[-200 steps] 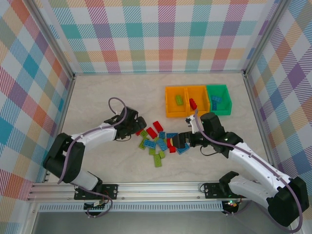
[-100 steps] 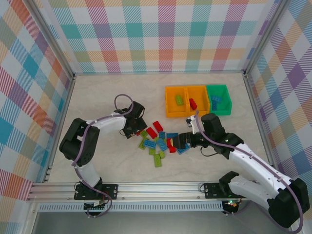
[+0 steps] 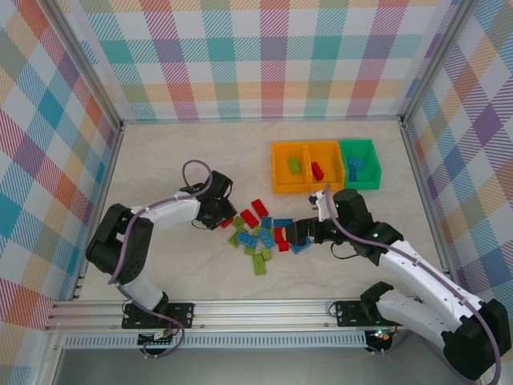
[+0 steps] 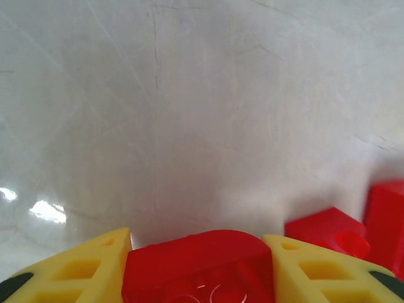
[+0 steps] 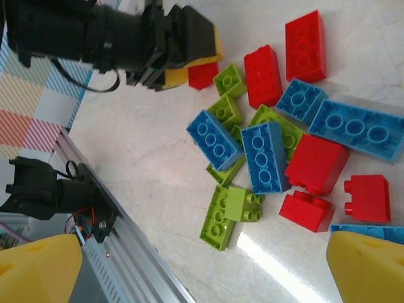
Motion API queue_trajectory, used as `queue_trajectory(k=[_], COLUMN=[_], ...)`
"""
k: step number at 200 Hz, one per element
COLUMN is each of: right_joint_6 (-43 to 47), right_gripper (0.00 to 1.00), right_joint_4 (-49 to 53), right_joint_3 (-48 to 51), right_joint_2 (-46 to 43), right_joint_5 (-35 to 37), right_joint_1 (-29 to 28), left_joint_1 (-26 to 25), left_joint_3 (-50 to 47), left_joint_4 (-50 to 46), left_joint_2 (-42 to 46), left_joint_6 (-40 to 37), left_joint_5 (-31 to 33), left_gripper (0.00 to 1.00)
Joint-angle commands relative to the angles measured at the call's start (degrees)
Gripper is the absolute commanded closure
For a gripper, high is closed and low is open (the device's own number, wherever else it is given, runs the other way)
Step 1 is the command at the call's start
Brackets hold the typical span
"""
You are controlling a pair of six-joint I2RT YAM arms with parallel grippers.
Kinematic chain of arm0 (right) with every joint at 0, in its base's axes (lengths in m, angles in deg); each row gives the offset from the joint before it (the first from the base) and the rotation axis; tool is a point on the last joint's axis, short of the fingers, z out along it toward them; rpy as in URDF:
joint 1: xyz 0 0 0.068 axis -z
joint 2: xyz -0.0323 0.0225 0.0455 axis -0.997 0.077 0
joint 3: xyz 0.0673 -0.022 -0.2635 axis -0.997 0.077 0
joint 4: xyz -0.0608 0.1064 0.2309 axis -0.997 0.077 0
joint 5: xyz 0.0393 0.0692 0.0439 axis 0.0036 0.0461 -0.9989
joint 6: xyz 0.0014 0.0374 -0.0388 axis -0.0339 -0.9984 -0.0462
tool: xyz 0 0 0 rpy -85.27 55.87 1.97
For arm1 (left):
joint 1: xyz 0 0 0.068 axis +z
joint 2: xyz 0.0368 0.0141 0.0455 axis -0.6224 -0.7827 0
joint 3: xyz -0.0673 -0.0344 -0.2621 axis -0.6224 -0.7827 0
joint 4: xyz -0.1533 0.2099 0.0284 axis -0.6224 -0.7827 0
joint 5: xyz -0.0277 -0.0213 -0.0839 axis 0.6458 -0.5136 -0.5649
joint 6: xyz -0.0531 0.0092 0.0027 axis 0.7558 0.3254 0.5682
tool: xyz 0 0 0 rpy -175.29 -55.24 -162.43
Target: Sort the legos into containers by color
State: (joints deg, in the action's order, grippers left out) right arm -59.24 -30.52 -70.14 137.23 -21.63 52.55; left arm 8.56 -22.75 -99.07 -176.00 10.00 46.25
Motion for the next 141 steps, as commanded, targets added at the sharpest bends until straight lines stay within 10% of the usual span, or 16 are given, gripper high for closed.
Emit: queue_trajectory(k=[1,57,141], right_joint_6=[-2.0,-5.77,-8.76], right_gripper=[0.0,0.0,0.0], right_joint_4=[-0.97,-2.36,6.11], right_joint_3=[1.12,4.58,6.86], right_joint_2=[-4.25,-18.46,-28.94], right_joint_5=[5.1,23.0,26.99], right_joint_1=[-0.27,-0.19,-0.19], left_joint_1=[-3.1,-19.93,-21.15], left_joint_3=[0.94,21.43,67.4], left_joint_4=[3.07,4.95,7.93], left_joint_2=[7.45,-1.45,-39.86], left_joint_6=[0.76,-14.17,-31.69], left_joint_5=[0.12,13.9,13.02], left_gripper=[0.58,0.59,0.58])
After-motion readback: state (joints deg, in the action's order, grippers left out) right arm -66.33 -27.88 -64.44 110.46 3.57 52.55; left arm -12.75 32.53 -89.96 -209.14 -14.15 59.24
